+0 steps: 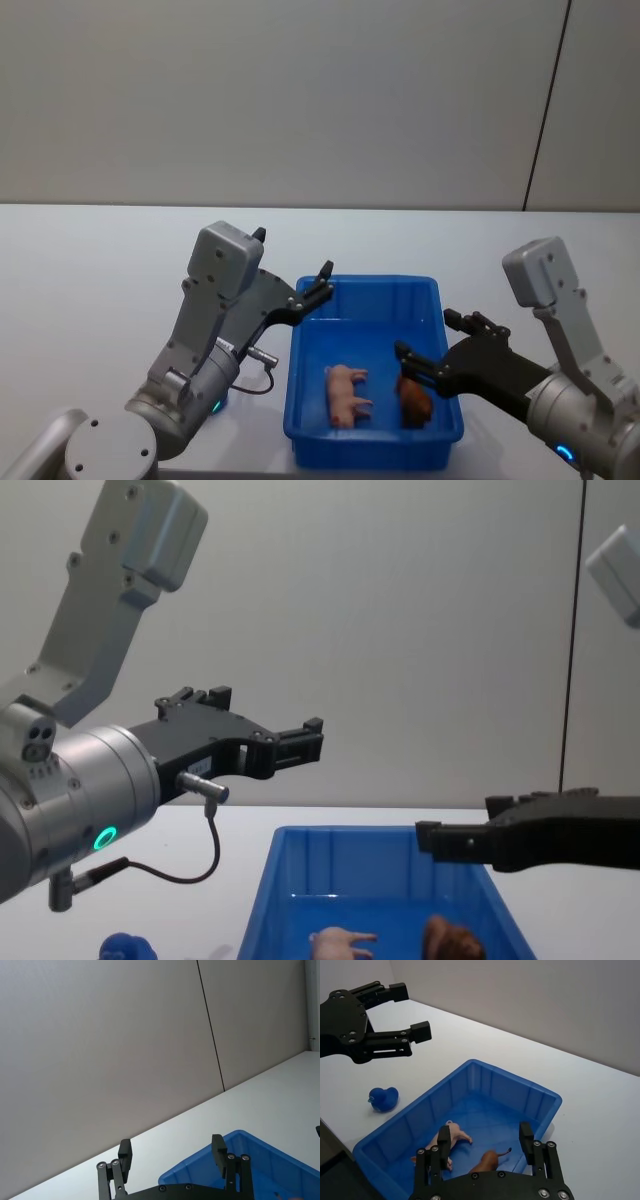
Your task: Pick up the two dolls from the table and place them into the box.
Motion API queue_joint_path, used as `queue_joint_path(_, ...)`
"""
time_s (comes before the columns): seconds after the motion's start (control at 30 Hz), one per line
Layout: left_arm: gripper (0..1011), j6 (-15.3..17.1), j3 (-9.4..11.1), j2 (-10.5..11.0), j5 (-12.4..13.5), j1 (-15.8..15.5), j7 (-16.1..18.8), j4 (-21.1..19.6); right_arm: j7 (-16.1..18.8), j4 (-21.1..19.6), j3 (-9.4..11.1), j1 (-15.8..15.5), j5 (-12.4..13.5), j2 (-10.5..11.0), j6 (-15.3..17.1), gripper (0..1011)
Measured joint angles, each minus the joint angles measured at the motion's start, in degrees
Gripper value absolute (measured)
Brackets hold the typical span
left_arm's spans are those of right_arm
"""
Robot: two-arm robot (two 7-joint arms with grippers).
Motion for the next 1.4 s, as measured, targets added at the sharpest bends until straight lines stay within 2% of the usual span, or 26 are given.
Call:
queue_joint_path(0.13, 1001, 0.00, 0.00, 0.01, 0.00, 0.00, 0.00, 0.00, -0.18, 0.98, 0.30, 0.13, -0.07, 0.26, -1.59, 937)
queue_joint_path(0.27, 1001, 0.00, 0.00, 0.00, 0.00, 0.00, 0.00, 0.00, -0.36, 1.73, 0.91, 0.14, 0.23, 0.86, -3.02, 997)
queue_joint_path(0.57, 1001, 0.00, 0.00, 0.00, 0.00, 0.00, 0.00, 0.00, -0.42, 4.69, 3.38, 0.03, 1.47, 3.46, -8.38, 1001)
queue_joint_path(0.83, 1001, 0.00, -0.01, 0.00, 0.00, 0.00, -0.01, 0.00, -0.37, 6.94, 4.74, 0.25, 1.87, 4.85, -11.29, 1001)
queue_joint_path(1.17, 1001, 1.53, -0.16, 0.64, 0.42, 0.67, 0.22, -1.32, -0.32, 8.37, 5.60, 0.42, 2.10, 5.68, -13.12, 1001)
queue_joint_path(1.4, 1001, 2.84, -0.48, 2.36, -0.09, 3.32, 3.26, -4.18, -0.29, 8.85, 5.87, 0.47, 2.18, 5.99, -13.75, 1001)
